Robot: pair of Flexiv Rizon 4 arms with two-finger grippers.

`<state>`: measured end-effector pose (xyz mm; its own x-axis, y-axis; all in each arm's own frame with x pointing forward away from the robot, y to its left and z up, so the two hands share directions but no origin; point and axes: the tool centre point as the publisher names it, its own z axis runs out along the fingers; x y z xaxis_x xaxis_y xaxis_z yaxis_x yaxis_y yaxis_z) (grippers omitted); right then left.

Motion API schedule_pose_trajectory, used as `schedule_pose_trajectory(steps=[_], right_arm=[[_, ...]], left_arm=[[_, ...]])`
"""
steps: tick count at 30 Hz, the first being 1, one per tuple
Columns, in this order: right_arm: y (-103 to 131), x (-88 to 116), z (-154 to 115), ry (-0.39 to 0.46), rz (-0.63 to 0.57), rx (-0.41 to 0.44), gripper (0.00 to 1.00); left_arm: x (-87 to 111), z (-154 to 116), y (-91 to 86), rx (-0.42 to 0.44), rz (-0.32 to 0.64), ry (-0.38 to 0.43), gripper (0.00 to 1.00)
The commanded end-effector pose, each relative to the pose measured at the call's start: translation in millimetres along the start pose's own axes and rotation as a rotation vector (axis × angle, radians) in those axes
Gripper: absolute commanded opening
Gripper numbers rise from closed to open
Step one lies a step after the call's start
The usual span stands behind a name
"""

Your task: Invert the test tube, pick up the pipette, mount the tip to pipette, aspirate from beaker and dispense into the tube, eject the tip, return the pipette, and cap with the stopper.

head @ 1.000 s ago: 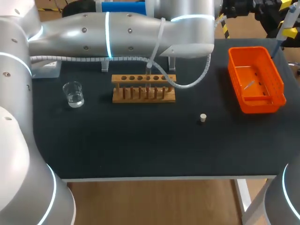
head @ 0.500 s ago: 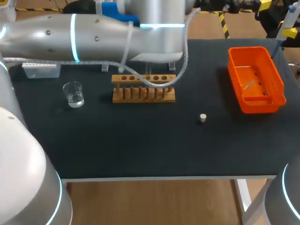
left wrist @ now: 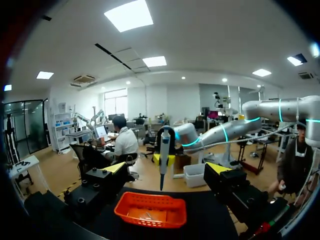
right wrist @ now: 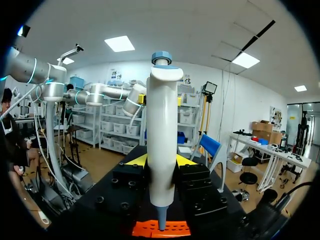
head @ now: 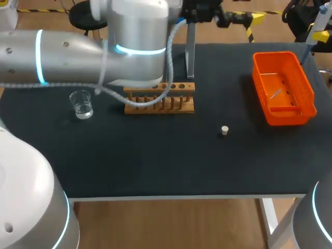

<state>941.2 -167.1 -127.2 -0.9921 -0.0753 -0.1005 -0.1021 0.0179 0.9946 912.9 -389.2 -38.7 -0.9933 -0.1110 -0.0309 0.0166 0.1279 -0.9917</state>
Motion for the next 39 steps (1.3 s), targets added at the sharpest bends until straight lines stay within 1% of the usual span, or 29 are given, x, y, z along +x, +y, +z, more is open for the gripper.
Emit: schedule_pose_trajectory(steps=[1, 5, 10, 14, 20, 28, 39], right_arm=[[1.0, 0.2, -0.5, 0.001, 0.0, 0.003, 0.0], [1.0, 0.2, -0.5, 0.001, 0.0, 0.003, 0.0], [1.0, 0.2, -0.5, 0.001, 0.0, 0.003, 0.0], [1.0, 0.2, -0.5, 0.001, 0.0, 0.003, 0.0], [1.0, 0.2, -0.5, 0.001, 0.0, 0.003, 0.0], [1.0, 0.2, -0.5, 0.001, 0.0, 0.003, 0.0], [1.0, 0.2, -0.5, 0.001, 0.0, 0.003, 0.0]], left_arm=[[14.8, -68.0, 19.4, 0.084, 0.008, -0.037, 1.0], [19.5, -96.6, 37.7, 0.111, 0.019, -0.063, 1.0], [21.1, -124.6, 61.5, 0.111, 0.013, -0.066, 1.0], [21.6, -146.4, 74.2, 0.112, 0.02, -0.084, 1.0], [19.7, -174.4, 87.3, 0.106, 0.027, -0.112, 1.0], [16.4, -195.0, 100.5, 0.112, 0.004, -0.136, 1.0], [15.5, -197.6, 106.9, 0.1, -0.014, -0.099, 1.0]])
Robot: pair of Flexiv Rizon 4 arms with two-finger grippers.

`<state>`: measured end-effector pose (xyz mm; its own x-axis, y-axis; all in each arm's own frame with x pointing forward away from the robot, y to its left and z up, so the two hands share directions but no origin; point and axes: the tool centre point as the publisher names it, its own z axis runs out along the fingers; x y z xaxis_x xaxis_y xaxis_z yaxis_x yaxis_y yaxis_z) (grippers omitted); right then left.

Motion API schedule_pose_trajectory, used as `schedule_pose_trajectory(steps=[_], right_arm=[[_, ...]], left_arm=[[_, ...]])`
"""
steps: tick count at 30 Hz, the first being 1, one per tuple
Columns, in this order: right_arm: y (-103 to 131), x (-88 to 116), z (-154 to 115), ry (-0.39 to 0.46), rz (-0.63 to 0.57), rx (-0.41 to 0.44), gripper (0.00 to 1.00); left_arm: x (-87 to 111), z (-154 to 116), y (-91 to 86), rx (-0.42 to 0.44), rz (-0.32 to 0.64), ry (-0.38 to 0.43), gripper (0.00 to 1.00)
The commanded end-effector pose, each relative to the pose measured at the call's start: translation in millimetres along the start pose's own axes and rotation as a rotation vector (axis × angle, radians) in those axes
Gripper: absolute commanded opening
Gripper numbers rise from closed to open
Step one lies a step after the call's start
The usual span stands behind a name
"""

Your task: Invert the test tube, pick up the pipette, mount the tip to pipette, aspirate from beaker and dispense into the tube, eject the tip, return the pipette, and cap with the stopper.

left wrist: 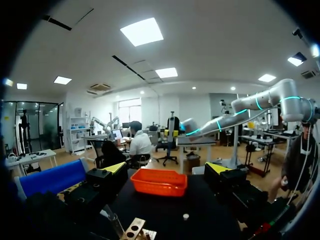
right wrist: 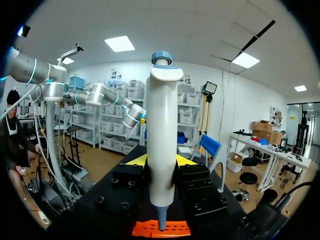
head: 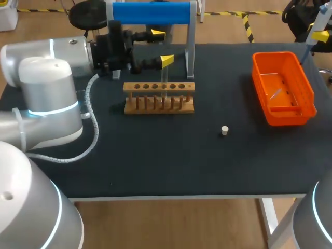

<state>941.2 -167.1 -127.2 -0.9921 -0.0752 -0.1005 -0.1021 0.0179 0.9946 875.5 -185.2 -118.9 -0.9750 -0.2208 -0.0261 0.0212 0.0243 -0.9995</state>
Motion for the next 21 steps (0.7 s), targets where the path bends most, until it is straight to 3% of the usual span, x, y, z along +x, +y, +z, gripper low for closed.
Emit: schedule_pose_trajectory(steps=[1, 21], right_arm=[[1.0, 0.2, -0.5, 0.001, 0.0, 0.003, 0.0], [1.0, 0.2, -0.5, 0.001, 0.0, 0.003, 0.0]], left_arm=[[-1.5, -1.8, 1.9, -0.005, -0.002, 0.015, 1.0], [3.2, 3.3, -0.1, -0.035, -0.012, 0.02, 1.0]])
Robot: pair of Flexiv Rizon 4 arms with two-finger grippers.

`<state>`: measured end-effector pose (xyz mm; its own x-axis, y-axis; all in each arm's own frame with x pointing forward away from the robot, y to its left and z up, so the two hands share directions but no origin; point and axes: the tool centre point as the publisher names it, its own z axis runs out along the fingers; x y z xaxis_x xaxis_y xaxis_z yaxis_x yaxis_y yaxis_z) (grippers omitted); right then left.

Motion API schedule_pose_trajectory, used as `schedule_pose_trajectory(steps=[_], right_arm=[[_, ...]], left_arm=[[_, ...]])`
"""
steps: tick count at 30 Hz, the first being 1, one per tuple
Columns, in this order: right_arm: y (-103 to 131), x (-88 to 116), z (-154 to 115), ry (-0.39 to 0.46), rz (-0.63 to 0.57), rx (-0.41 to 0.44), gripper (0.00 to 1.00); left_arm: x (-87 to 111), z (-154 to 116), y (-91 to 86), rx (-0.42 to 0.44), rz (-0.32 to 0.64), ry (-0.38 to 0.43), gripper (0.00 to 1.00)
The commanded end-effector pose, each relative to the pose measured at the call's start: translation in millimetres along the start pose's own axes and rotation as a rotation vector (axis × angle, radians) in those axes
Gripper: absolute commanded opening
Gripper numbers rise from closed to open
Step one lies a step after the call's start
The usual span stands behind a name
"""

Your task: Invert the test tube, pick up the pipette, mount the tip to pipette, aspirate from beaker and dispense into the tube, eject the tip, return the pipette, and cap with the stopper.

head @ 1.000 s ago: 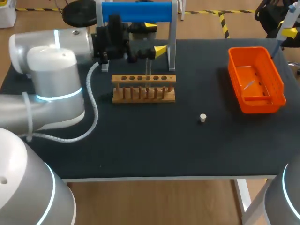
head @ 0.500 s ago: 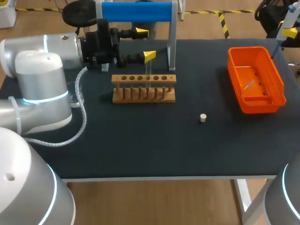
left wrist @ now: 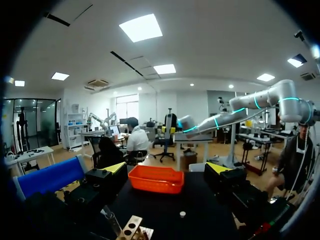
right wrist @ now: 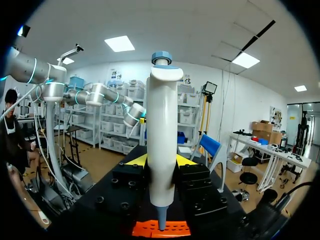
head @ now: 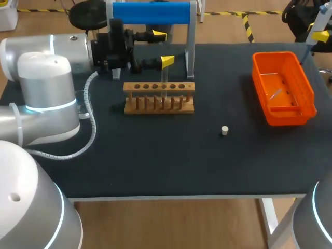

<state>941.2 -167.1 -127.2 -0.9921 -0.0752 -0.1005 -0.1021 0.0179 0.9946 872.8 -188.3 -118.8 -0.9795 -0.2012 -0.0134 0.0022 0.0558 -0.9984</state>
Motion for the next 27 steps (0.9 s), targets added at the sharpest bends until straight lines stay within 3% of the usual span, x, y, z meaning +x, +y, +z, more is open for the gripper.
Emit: schedule_pose_trajectory(steps=[1, 9, 14, 27], right_arm=[[1.0, 0.2, -0.5, 0.001, 0.0, 0.003, 0.0], [1.0, 0.2, -0.5, 0.001, 0.0, 0.003, 0.0], [7.2, 19.6, 29.1, -0.05, 0.016, 0.006, 0.0], [13.8, 58.2, 117.3, 0.005, 0.001, -0.025, 0.0]], left_arm=[[-0.1, 0.9, 0.1, 0.0, 0.0, -0.001, 1.0], [-0.1, 0.9, 0.1, 0.0, 0.0, -0.001, 1.0], [-0.1, 0.9, 0.1, 0.0, 0.0, -0.001, 1.0], [-0.1, 0.9, 0.1, 0.0, 0.0, -0.001, 1.0]])
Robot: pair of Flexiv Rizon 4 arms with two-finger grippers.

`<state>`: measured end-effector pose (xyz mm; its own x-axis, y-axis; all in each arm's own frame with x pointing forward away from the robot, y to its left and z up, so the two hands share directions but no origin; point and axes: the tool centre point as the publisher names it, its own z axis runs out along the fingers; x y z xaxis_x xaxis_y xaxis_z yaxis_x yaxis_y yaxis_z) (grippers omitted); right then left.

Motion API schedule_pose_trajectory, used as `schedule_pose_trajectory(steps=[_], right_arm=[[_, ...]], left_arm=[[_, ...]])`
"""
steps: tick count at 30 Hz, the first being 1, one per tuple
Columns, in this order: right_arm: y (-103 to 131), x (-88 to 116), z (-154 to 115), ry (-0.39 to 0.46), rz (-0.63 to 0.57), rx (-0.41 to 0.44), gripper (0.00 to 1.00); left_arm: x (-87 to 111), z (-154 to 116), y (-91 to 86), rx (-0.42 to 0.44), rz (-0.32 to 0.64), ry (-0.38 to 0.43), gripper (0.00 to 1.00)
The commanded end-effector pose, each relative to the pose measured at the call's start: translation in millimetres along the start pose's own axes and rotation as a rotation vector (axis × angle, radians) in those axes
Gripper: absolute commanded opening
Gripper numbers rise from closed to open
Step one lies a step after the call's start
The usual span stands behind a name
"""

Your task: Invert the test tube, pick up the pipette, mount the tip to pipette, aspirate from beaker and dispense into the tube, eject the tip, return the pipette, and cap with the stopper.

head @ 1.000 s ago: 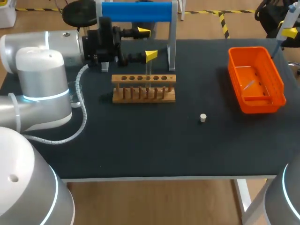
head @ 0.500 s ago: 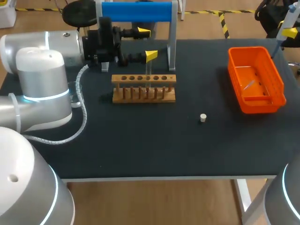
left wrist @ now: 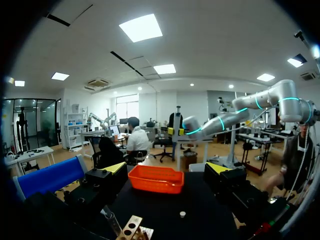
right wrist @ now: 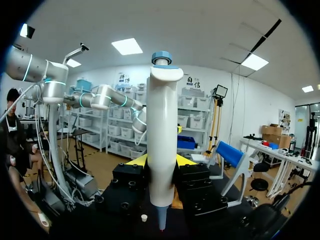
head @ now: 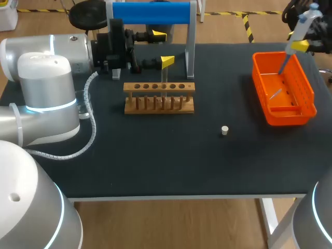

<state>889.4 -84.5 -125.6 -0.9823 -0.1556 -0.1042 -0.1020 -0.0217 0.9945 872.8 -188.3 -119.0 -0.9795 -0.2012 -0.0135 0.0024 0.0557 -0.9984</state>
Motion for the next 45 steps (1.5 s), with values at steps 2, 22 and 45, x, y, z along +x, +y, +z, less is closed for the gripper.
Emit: schedule_pose_trajectory(steps=[2, 22, 45], right_arm=[[2.4, 14.1, 42.8, -0.081, 0.01, 0.033, 0.0], [-13.5, 29.4, 162.8, -0.049, 0.036, 0.066, 0.0], [-27.7, 5.1, 257.1, -0.029, 0.072, 0.036, 0.0]], left_arm=[[-0.1, 0.9, -0.1, 0.0, -0.001, -0.001, 1.0], [-0.1, 0.9, -0.1, 0.0, -0.001, -0.001, 1.0], [-0.1, 0.9, -0.1, 0.0, -0.001, -0.001, 1.0]])
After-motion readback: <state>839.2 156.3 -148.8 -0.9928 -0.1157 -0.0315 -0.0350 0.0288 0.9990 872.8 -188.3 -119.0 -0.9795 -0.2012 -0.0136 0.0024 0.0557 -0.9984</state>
